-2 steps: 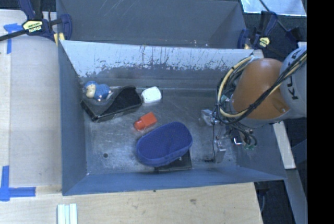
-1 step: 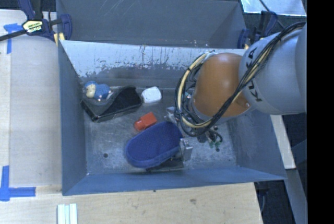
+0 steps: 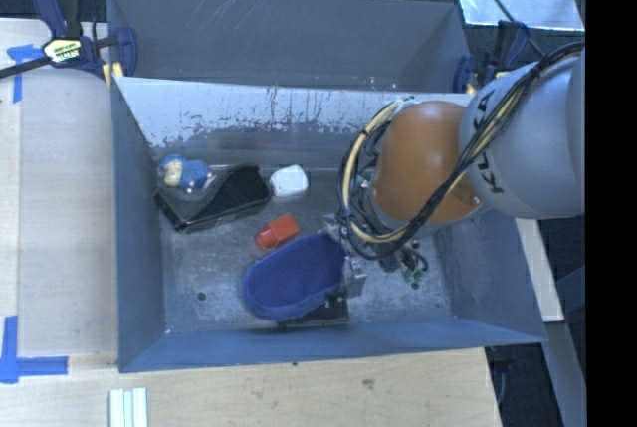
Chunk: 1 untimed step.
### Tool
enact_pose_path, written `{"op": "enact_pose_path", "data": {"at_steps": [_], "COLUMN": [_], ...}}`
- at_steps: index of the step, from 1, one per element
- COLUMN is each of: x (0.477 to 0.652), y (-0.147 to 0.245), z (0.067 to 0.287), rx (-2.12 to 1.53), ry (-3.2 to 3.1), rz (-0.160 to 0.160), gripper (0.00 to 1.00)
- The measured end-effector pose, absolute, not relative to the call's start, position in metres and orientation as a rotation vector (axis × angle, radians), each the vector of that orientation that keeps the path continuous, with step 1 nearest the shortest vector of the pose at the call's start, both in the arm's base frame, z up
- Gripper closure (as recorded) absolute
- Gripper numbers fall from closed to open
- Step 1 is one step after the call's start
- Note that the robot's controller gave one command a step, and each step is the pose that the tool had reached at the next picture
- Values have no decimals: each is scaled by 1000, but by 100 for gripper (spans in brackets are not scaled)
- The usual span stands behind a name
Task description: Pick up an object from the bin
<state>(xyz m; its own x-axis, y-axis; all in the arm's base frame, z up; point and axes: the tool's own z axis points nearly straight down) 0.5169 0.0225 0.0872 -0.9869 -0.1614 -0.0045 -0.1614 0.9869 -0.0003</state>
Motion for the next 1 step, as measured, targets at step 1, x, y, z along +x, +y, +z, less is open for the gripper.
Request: {"op": "enact_pose_path", "data": {"at_steps": [1], "x": [518], "y": [18], "z": [203], "rx": [-286], "ry": [3117], "rz": [-2], "gripper": [100]}}
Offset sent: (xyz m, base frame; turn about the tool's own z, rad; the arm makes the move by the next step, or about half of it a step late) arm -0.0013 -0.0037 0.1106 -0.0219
